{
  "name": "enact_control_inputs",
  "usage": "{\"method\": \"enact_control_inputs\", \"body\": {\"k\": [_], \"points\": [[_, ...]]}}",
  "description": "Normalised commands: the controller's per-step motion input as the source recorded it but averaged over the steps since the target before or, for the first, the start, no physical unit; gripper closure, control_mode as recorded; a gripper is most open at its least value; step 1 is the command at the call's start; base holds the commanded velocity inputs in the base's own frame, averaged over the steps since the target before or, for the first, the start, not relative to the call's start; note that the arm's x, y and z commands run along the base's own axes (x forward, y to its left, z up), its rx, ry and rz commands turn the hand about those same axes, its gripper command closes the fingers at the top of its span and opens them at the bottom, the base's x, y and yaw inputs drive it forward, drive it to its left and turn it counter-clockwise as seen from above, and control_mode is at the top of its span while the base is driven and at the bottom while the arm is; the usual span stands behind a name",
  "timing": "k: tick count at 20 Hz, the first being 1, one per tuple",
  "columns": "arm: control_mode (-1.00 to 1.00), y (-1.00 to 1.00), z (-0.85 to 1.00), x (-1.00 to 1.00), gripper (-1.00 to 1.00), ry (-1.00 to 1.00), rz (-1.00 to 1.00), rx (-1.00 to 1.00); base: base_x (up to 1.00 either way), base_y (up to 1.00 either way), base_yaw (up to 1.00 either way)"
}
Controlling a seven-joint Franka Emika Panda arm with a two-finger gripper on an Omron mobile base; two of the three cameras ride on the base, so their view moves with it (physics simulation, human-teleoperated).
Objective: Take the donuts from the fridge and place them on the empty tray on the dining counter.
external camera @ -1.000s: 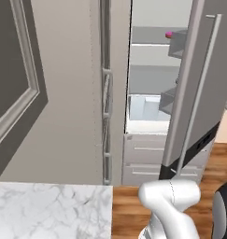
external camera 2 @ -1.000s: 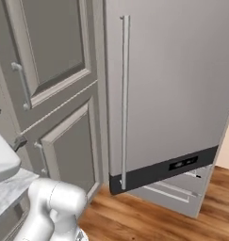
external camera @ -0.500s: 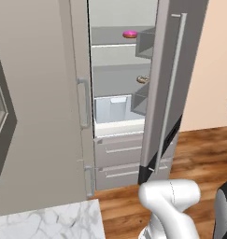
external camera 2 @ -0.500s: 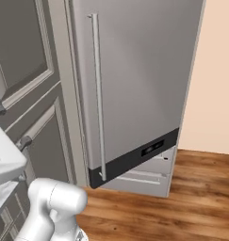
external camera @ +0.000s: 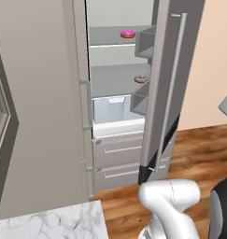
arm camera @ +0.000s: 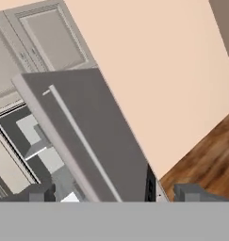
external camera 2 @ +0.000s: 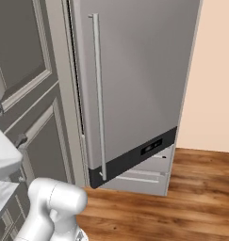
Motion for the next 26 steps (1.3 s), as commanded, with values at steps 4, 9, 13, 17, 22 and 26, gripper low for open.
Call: {"method": "enact_control_inputs", "body": {"k": [4,9,13,17,22,26], "points": [[-1.0,-0.05,-0.16,0.78,-1.0,0.12,0.27,0.0,0.0,0.0,0.0],[-1.0,0.07,-0.24,0.75,-1.0,0.06,0.25,-0.03,0.0,0.0,0.0],[-1.0,0.41,-0.25,0.83,-1.0,0.0,0.02,-0.16,0.0,0.0,0.0],[-1.0,0.21,-0.18,0.82,-1.0,0.01,0.0,-0.12,0.0,0.0,0.0],[-1.0,-0.01,-0.06,0.64,-1.0,0.01,0.0,-0.01,0.0,0.0,0.0],[-1.0,-0.04,-0.08,0.51,-1.0,0.01,0.06,0.0,0.0,0.0,0.0]]}}
